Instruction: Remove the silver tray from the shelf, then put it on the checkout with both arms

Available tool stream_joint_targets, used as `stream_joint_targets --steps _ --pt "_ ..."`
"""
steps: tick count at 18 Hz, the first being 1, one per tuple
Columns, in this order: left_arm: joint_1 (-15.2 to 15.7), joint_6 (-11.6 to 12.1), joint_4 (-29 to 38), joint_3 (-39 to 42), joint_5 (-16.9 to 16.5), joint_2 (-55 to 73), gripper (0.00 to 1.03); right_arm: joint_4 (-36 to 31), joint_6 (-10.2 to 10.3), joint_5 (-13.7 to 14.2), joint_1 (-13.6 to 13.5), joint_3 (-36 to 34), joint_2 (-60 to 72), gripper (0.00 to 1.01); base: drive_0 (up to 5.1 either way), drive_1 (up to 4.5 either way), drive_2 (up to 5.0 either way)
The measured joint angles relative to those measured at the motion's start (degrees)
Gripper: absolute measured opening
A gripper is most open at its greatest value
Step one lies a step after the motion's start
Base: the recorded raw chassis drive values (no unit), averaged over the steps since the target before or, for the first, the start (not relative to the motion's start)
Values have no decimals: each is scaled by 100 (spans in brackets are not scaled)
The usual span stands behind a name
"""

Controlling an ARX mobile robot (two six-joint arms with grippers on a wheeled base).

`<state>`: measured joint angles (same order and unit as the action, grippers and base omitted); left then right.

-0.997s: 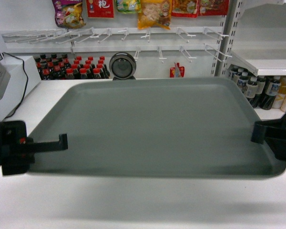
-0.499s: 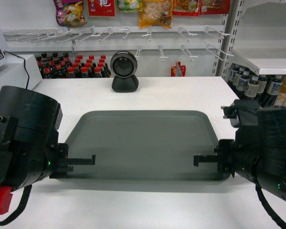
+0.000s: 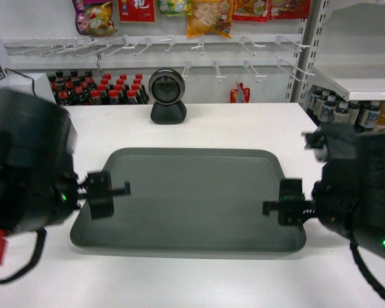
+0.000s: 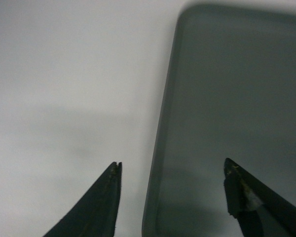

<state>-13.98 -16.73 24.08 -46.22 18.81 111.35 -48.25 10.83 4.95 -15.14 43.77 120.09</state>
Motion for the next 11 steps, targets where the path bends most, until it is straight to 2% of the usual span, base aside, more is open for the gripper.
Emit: stream_joint_targets --steps 1,2,3,4,5,6,8,9,11 --pt "94 -92 262 133 -15 -511 69 -199 -17 -149 107 -238 -485 71 0 0 0" --pt "192 -120 387 229 74 -1099 78 -931 -155 85 129 -435 -774 72 0 0 0" --pt "350 219 2096 608 -348 -1357 71 -1910 -463 599 181 -664 -885 62 0 0 0" --pt "472 699 3213 1123 -765 -1556 60 -2424 -697 673 254 -1191 -1038 51 0 0 0" --pt "551 1086 3799 1735 -951 -1613 49 -2479 -826 614 334 -1707 -1198 40 0 0 0" --pt "614 1325 4179 2269 -1078 -1709 36 -2470 -929 551 485 -2122 -1534 27 0 0 0" --pt "726 1526 4339 2660 -1213 -2470 14 -2581 -973 409 671 -2573 -2337 4 0 0 0" --pt "798 1561 4323 2887 -1276 -2837 2 -2573 -1008 295 739 -2848 -2691 3 0 0 0" --pt "916 1572 4048 3381 -1360 -3215 1 -2514 -1034 138 861 -3296 -3228 3 0 0 0"
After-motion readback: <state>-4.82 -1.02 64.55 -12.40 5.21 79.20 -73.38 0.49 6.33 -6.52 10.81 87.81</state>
